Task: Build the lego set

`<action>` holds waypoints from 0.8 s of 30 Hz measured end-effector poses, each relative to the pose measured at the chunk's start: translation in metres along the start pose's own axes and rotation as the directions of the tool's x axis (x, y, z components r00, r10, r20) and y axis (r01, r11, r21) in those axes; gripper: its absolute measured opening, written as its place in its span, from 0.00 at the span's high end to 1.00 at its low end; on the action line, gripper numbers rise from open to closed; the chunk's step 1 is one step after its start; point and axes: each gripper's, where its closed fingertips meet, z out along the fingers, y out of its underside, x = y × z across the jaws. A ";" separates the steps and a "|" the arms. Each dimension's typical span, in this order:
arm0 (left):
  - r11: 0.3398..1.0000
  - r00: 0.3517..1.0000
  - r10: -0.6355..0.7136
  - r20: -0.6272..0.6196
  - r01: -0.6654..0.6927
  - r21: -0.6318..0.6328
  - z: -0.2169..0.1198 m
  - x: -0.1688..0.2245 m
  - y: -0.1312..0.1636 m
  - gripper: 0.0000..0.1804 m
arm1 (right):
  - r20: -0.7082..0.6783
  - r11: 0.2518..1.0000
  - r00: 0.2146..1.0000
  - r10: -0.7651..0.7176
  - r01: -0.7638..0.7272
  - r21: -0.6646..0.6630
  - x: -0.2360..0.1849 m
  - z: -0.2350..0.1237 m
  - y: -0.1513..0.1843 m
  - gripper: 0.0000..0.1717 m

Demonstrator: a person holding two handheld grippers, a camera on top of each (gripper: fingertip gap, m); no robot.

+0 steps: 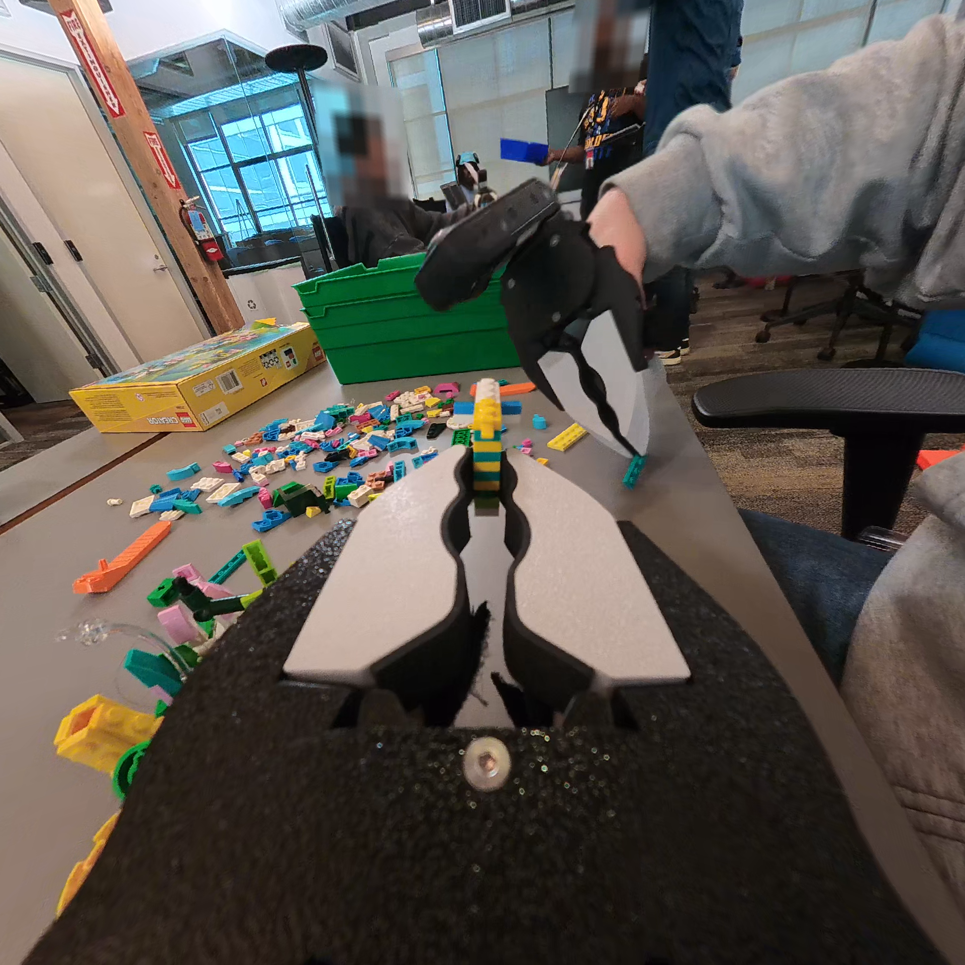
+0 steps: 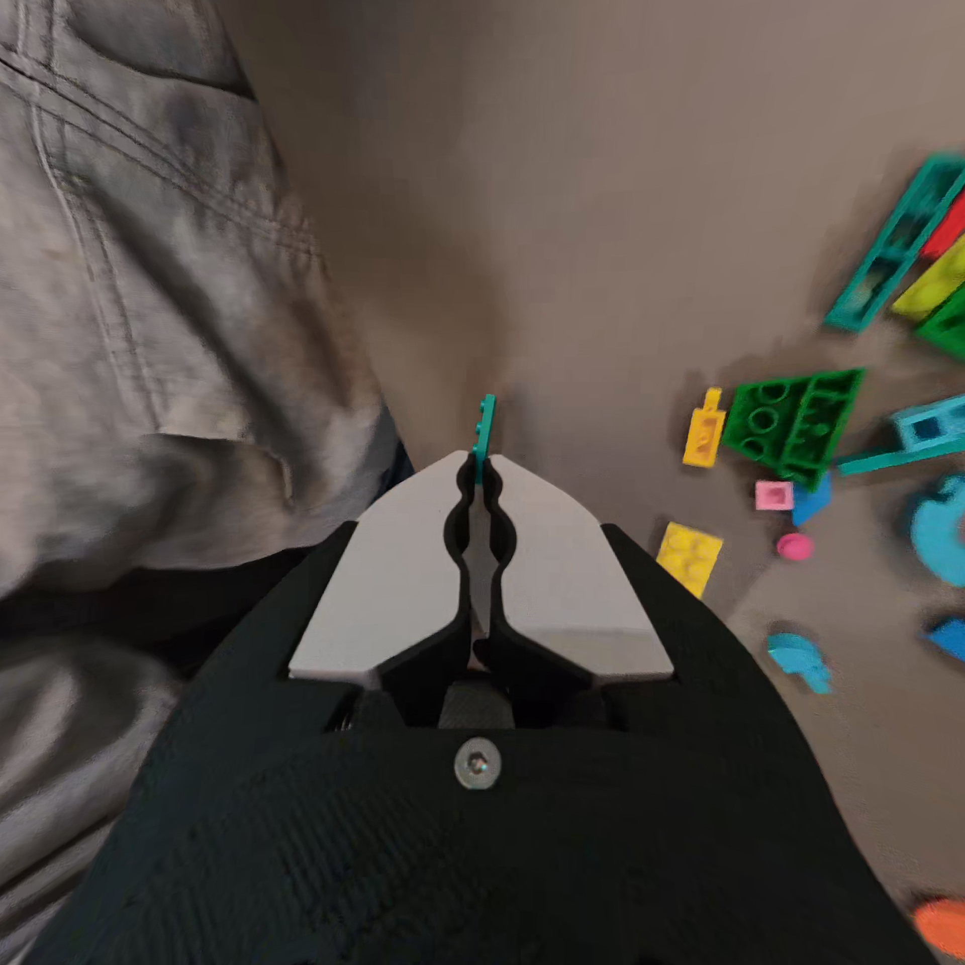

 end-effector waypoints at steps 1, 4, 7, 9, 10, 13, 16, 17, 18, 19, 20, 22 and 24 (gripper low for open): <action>1.000 1.000 0.001 -0.001 -0.001 -0.001 0.000 0.000 0.000 0.95 | 0.033 0.999 0.999 0.039 -0.038 -0.034 0.001 0.001 0.004 1.00; 1.000 1.000 0.002 -0.006 -0.002 0.002 0.000 0.001 0.000 0.95 | 0.101 0.986 0.986 0.131 -0.119 -0.119 0.005 0.005 0.014 0.99; 1.000 1.000 0.002 -0.010 -0.002 0.003 0.000 0.002 0.000 0.95 | 0.125 0.978 0.976 0.176 -0.159 -0.133 0.009 0.005 0.016 0.99; 1.000 1.000 0.001 -0.019 -0.001 0.006 0.000 0.003 -0.001 0.95 | 0.102 0.978 0.978 0.184 -0.171 -0.121 0.014 0.003 0.017 0.99; 1.000 1.000 0.002 -0.021 -0.002 0.005 0.000 0.004 -0.001 0.95 | 0.071 0.979 0.982 0.175 -0.167 -0.113 0.018 0.001 0.017 0.99; 1.000 1.000 0.004 -0.025 -0.004 0.007 0.000 0.005 -0.001 0.95 | -0.039 0.988 0.990 0.133 -0.135 -0.073 0.027 -0.007 0.018 0.92; 1.000 1.000 0.004 -0.024 -0.004 0.010 0.000 0.005 -0.002 0.95 | -0.279 0.999 0.960 0.024 -0.013 0.044 0.039 -0.019 0.006 0.89; 1.000 1.000 0.004 -0.025 -0.003 0.011 0.000 0.005 -0.002 0.95 | -0.352 0.994 0.936 -0.011 0.048 0.099 0.037 -0.022 -0.001 0.88; 1.000 1.000 0.004 -0.025 -0.004 0.011 0.000 0.005 -0.002 0.95 | -0.399 0.984 0.916 -0.032 0.099 0.148 0.032 -0.022 -0.007 0.88; 1.000 1.000 0.005 -0.024 -0.005 0.011 0.000 0.005 -0.002 0.95 | -0.443 0.973 0.895 -0.046 0.140 0.182 0.026 -0.021 -0.010 0.88; 1.000 1.000 0.006 -0.025 -0.006 0.010 0.000 0.005 -0.002 0.95 | -0.471 0.968 0.881 -0.051 0.160 0.195 0.021 -0.017 -0.009 0.87; 1.000 1.000 0.009 -0.028 -0.009 0.009 0.001 0.006 -0.002 0.95 | -0.524 0.964 0.850 -0.043 0.174 0.203 0.017 -0.008 -0.006 0.87; 1.000 0.999 0.013 -0.030 -0.012 0.007 0.001 0.007 -0.002 0.95 | -0.540 0.968 0.841 -0.017 0.149 0.201 0.017 0.000 0.001 0.85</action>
